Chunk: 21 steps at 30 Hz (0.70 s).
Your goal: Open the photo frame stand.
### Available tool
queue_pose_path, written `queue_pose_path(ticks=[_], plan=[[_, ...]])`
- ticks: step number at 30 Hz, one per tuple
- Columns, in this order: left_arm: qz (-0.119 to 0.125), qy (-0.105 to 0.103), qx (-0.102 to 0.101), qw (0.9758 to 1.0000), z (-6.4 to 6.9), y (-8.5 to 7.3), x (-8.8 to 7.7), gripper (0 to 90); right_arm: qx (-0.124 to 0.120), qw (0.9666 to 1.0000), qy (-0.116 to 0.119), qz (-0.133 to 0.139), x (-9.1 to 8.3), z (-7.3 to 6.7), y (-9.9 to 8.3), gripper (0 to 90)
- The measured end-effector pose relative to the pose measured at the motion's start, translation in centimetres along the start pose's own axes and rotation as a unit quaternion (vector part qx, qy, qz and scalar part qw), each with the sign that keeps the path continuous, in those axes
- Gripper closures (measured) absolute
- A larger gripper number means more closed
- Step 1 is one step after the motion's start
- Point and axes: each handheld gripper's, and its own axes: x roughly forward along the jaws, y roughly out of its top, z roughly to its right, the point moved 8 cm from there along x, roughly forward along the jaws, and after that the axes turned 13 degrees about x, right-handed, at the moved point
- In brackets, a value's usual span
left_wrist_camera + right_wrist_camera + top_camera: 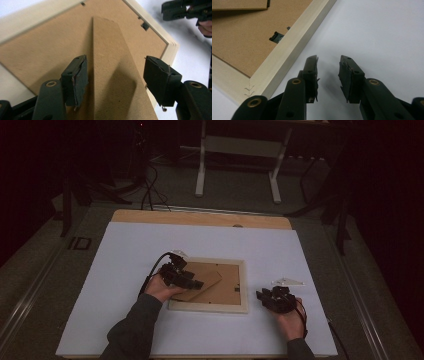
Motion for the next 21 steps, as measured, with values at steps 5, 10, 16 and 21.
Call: queue_pose_path(ticks=[5, 10, 16, 21], plan=[[-0.009, -0.013, 0.001, 0.9999, 0.1, -0.2, 0.6, 34.0, 0.0, 1.0, 0.0, 0.0, 0.1, -0.1, 0.0, 66.4], [-0.021, -0.019, 0.005, 0.9996, 0.3, -0.4, 1.0, 33.8, -0.001, 1.0, 0.001, 0.0, 0.0, -0.1, 0.0, 66.2], [-0.037, -0.027, 0.0, 0.9989, 0.3, -0.8, 1.6, 33.9, -0.002, 1.0, 0.003, 0.0, 0.0, -0.1, 0.0, 66.2], [-0.042, -0.026, 0.01, 0.9988, 0.4, -0.8, 1.6, 39.4, -0.002, 1.0, 0.004, -0.001, 0.1, -0.2, 0.0, 66.0]])
